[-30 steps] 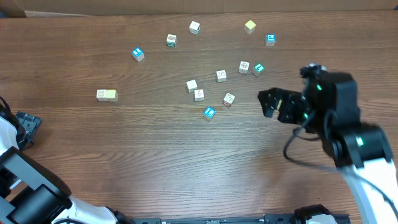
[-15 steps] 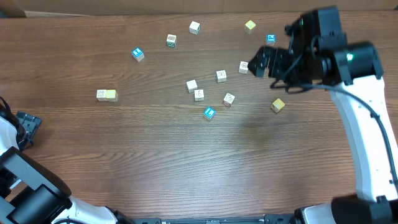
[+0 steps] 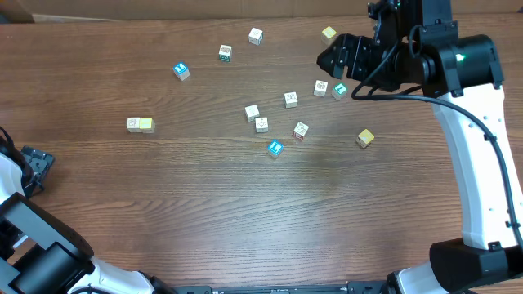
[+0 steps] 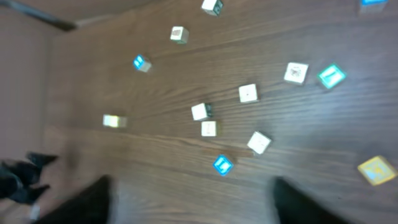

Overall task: Form a horizontal line
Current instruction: 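Raise the right gripper and swing it toward the central blocks, then lower the right gripper over the umbrella-picture block near center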

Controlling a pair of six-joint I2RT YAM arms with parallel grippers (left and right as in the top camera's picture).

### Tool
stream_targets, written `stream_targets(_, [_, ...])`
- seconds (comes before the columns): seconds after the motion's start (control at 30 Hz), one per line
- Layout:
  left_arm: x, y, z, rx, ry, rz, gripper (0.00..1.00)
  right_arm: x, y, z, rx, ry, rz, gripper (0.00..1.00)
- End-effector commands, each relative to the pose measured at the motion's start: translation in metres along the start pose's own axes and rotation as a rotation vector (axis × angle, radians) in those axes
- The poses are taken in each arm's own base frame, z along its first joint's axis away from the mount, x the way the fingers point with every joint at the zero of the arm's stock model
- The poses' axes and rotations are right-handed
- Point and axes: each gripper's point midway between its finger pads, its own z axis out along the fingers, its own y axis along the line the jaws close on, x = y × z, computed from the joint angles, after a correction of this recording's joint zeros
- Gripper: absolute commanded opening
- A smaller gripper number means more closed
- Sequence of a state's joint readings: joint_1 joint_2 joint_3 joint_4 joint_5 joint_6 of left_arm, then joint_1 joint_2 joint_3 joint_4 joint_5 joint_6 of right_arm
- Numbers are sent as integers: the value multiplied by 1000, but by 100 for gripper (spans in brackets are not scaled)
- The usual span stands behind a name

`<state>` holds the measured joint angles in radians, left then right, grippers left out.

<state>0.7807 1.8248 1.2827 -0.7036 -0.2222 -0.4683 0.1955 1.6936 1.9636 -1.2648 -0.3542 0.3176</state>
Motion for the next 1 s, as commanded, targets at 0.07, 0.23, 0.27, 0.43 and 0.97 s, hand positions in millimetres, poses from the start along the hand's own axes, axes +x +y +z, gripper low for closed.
stream_targets(0.07, [3,5,6,-28,8,6,99,2,10,5,33,-1,12,24])
stream_targets(0.23, [3,5,6,-28,8,6,100,8,5,21,144,-20,21,77])
stream_targets(0.27, [3,5,6,-28,8,6,100,10,2,24,169,-21,16,100])
stream_targets(0.43, [3,5,6,-28,8,6,99,13,0,27,183,-14,13,100])
stream_targets(0.97, [3,5,6,-28,8,6,100,13,0,27,183,-14,12,100])
